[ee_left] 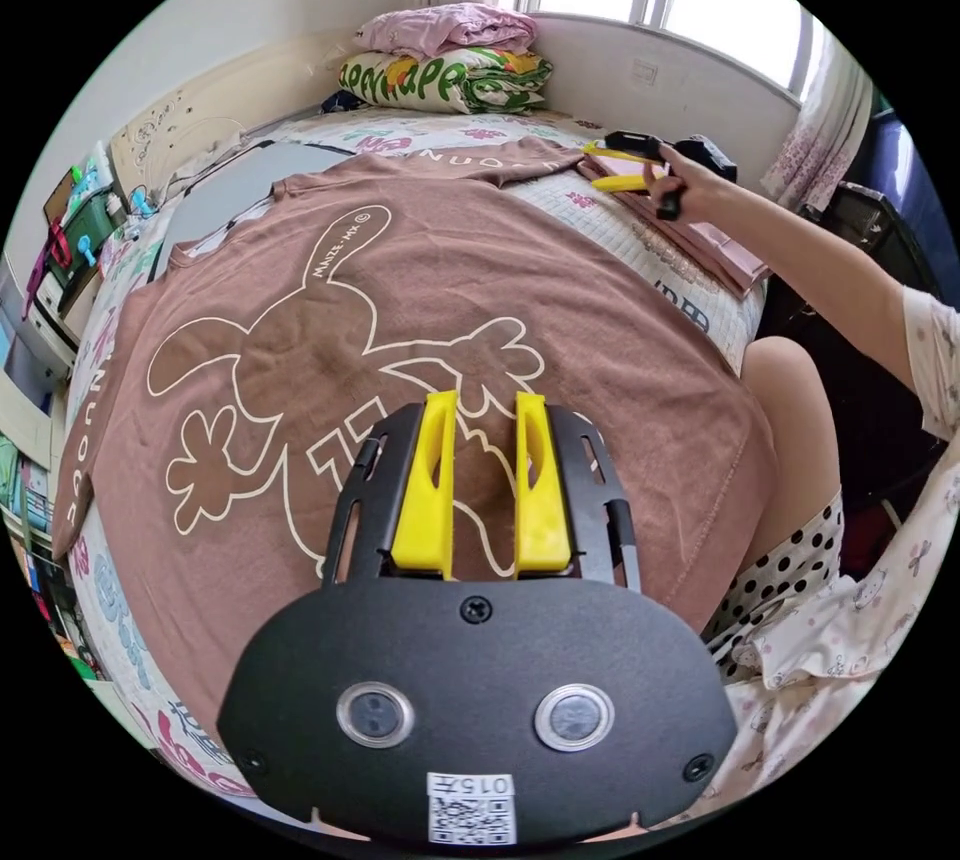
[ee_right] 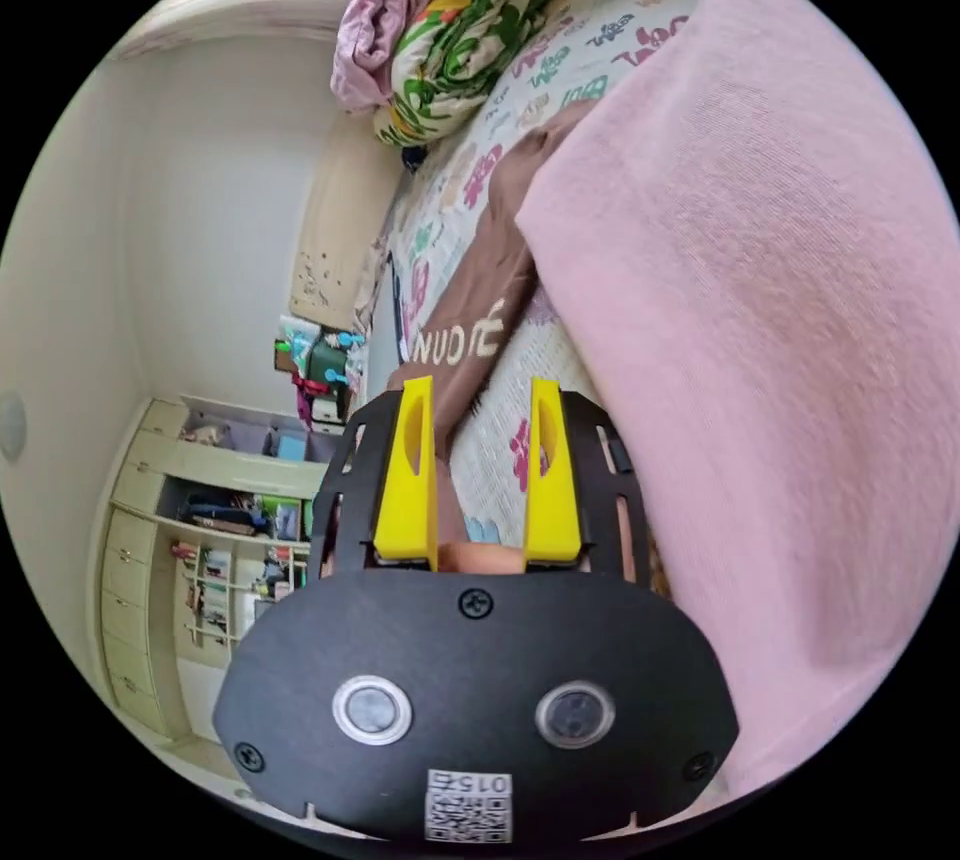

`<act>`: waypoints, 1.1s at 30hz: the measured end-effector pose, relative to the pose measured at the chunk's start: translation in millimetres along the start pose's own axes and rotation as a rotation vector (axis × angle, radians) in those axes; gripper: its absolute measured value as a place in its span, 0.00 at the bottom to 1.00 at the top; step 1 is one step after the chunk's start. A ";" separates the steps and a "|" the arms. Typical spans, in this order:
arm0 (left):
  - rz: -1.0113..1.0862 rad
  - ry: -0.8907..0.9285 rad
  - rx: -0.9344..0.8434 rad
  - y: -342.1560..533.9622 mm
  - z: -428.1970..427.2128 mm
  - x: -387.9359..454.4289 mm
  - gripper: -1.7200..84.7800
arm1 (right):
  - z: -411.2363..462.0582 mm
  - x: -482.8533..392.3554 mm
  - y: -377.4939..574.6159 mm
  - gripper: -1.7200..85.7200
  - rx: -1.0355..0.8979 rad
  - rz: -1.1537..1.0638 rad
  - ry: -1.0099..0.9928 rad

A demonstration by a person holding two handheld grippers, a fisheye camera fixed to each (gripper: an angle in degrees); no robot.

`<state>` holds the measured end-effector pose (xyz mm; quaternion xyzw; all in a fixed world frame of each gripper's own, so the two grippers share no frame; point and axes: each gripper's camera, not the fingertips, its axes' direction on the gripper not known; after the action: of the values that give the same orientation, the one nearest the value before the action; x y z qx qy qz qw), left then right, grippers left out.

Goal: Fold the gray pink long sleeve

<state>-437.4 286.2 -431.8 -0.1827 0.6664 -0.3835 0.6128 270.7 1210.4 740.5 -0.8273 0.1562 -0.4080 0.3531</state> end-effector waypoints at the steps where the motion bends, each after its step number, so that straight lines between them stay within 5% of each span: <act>1: 0.009 -0.015 -0.001 -3.8 -2.9 1.7 0.13 | 6.6 -3.7 -7.1 0.17 0.071 -0.003 -0.048; 7: 0.019 -0.035 -0.002 -20.7 -17.1 -1.6 0.13 | 45.8 -38.1 -32.0 0.15 0.286 -0.042 0.269; 13: 0.028 -0.048 -0.002 -35.5 -30.5 -6.3 0.13 | 62.4 -50.7 -51.4 0.04 0.171 -0.015 0.300; 18: 0.024 -0.045 -0.002 -45.7 -40.6 -13.3 0.13 | 43.1 -143.3 3.8 0.03 0.232 -0.389 0.179; 23: 0.028 -0.054 -0.003 -55.7 -51.3 -18.6 0.13 | 70.8 -228.2 136.4 0.03 -0.140 -0.933 0.018; 28: 0.021 -0.043 -0.006 -63.8 -60.4 -26.5 0.13 | 120.3 -205.4 200.9 0.03 -0.506 -0.905 0.064; 33: -0.074 0.046 -0.012 -82.3 -78.1 -55.2 0.15 | 109.6 -178.7 179.1 0.03 -0.542 -0.732 -0.025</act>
<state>-520.7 295.5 -337.5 -0.2018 0.6755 -0.4061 0.5815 251.6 1232.4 466.4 -0.8955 -0.0498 -0.4403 -0.0418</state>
